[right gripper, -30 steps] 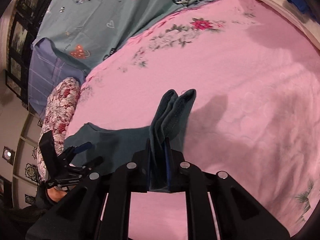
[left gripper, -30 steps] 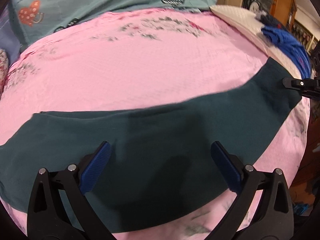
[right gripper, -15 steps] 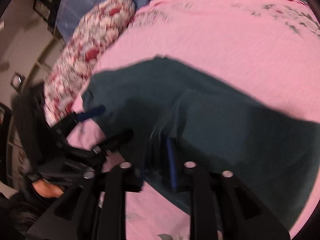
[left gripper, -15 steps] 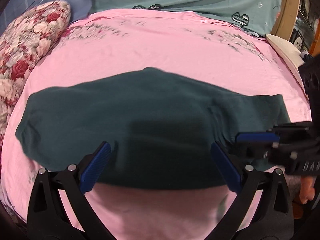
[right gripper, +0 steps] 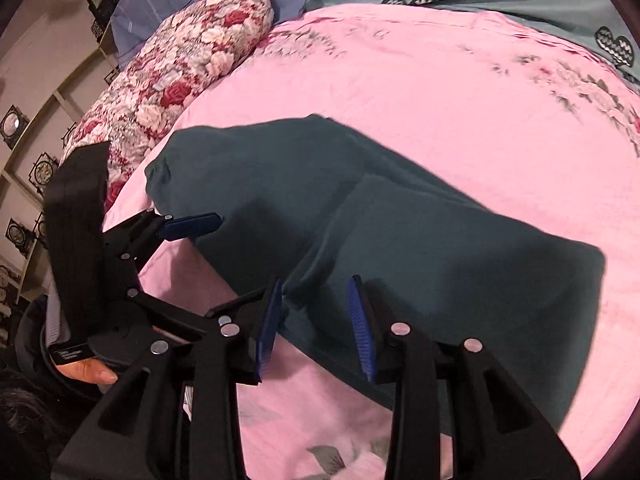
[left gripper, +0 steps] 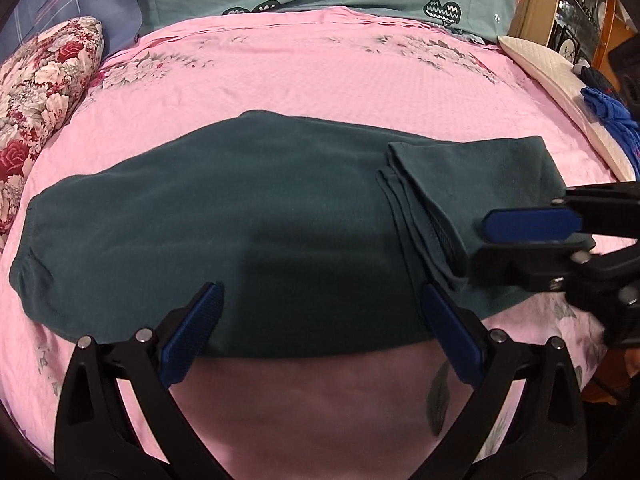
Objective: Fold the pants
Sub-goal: 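Fold the leg end over toward the waistband with the right tool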
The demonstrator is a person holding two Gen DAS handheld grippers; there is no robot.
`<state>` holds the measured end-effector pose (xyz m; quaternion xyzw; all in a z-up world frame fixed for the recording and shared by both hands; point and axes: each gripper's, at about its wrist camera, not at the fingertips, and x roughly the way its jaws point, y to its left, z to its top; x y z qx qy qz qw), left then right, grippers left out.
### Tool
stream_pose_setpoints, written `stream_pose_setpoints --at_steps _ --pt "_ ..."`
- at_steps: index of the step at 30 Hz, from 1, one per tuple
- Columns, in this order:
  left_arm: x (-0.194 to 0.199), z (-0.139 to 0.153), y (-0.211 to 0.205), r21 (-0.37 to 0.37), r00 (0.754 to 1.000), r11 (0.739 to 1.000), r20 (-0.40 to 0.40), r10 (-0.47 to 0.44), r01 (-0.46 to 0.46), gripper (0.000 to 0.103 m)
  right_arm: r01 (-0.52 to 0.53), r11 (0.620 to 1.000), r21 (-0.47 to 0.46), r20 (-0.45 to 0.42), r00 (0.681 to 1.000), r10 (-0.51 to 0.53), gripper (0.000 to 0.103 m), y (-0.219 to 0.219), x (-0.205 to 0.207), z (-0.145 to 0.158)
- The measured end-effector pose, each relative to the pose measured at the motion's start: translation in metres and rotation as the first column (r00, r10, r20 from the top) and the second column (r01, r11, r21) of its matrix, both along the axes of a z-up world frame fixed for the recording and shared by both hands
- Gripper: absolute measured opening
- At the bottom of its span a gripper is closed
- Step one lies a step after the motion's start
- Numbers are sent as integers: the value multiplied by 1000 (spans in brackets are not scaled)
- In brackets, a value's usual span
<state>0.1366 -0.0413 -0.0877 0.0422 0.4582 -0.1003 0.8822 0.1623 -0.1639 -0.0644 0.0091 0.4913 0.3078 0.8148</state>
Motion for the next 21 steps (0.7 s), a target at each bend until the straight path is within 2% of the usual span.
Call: stream_pose_setpoints --at_steps 2,3,4,5,9,11,14,17,21 --pt "-3 -1 1 4 1000 1000 1 -3 3 101 -2 1000 1 -18 1000 2 33 5 3 -7" --pt "-5 -2 2 4 1000 1000 3 -4 4 101 0 1000 4 -29 1000 0 21 7 5 -11" --pt "-6 -2 2 5 1000 1000 7 -4 4 101 -5 1000 11 -42 999 5 16 8 5 -15" --pt "-7 -3 2 3 1000 1000 11 -3 3 101 -9 1000 20 -41 999 10 6 10 4 -17" --pt "-7 -3 3 -3 1000 1000 19 -2 3 101 25 997 79 -13 1000 -24 4 -3 -2 -10" --pt "-8 -3 3 -6 1000 1000 20 -7 7 101 38 989 142 -11 999 -37 4 -15 -7 4" --pt "-9 -2 6 -9 1000 1000 21 -10 10 101 7 983 181 15 1000 -10 4 -18 -19 27" --pt "-12 -1 10 -13 1000 1000 22 -4 4 101 -37 989 143 11 999 36 4 -3 -25 29" --pt "-16 -1 21 -15 1000 1000 20 14 -14 101 -45 997 56 -49 998 48 4 16 -18 -6"
